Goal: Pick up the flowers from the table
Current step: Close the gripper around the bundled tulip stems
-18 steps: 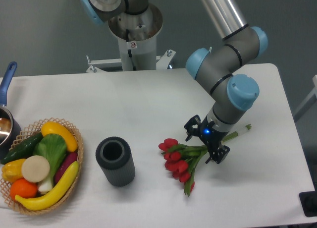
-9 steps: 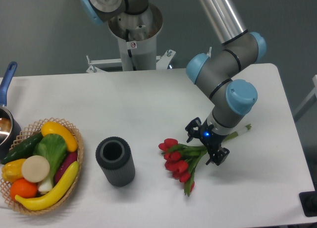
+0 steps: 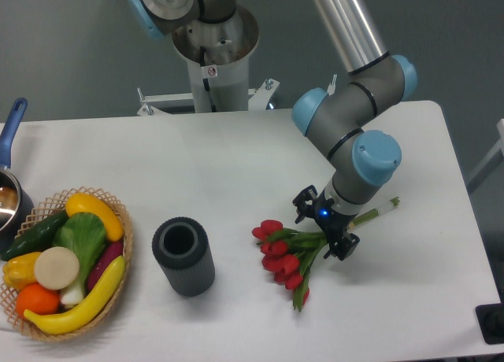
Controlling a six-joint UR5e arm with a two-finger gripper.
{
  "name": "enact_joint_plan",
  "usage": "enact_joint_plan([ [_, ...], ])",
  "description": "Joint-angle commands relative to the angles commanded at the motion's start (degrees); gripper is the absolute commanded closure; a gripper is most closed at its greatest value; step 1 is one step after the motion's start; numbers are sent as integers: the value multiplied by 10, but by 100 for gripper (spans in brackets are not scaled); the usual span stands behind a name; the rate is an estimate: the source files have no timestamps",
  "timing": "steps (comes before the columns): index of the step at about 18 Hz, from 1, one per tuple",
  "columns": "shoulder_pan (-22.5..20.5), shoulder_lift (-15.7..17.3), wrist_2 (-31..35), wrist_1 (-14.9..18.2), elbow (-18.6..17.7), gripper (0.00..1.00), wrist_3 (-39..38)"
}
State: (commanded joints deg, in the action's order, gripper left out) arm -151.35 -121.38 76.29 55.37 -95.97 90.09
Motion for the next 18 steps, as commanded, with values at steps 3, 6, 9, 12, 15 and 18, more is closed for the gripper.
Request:
enact_joint_plan([
  [3,0,0,0,0,-3,0,-1],
  [6,0,-1,-1,-5,-2,2,0],
  [9,0,-1,-1,-8,-2,23,0],
  [12,1,-3,0,-9,0,33,-1],
  [15,1,-1,0,-9,-1,44,-1],
  [18,5,0,0,-9,-1,64,-11],
])
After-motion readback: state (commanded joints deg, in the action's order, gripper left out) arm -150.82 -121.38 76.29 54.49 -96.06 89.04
